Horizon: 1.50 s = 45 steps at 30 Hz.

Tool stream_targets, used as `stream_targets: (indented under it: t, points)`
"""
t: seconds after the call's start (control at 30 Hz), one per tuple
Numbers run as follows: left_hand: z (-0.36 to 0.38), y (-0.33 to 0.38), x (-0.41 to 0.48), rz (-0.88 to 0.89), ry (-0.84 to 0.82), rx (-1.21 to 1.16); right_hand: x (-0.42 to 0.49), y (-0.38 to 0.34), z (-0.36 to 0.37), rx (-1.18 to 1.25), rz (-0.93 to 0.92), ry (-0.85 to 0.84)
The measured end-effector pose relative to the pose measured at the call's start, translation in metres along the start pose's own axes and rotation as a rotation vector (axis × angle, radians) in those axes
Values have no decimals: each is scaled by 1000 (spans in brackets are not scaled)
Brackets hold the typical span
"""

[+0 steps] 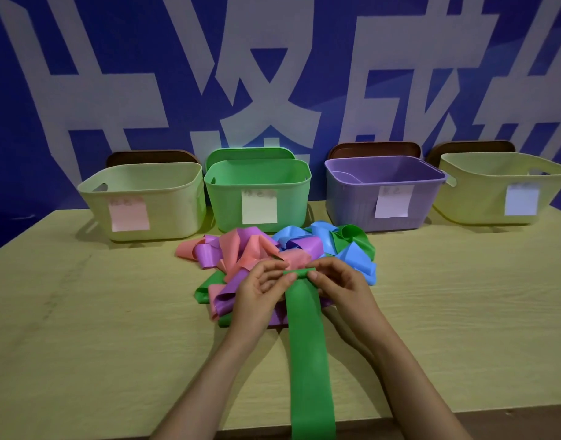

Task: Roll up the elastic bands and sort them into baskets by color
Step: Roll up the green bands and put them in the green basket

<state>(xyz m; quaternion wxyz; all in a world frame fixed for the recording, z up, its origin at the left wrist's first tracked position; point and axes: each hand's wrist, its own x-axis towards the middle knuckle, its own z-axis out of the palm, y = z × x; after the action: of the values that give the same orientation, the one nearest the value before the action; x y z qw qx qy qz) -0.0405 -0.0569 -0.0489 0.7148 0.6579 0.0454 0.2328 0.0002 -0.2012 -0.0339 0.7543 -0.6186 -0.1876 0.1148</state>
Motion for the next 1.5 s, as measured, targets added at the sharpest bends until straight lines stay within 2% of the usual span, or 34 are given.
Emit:
stream_targets:
  t: [0.27, 0.5, 0.73, 1.17, 1.5]
  points:
    - [0, 1, -1, 22, 3, -2, 0, -2, -2, 78, 7, 12]
    - [-3, 0, -2, 78, 0, 47, -3, -4, -2, 54, 15, -45]
    - [-1, 5, -5, 148, -10, 51, -4, -4, 4, 31, 37, -11]
    - [3, 4, -4, -88, 10, -145, -6, -12, 0, 90, 3, -17]
    - [1, 5, -6, -9, -45, -92, -7, -8, 1, 83, 54, -34]
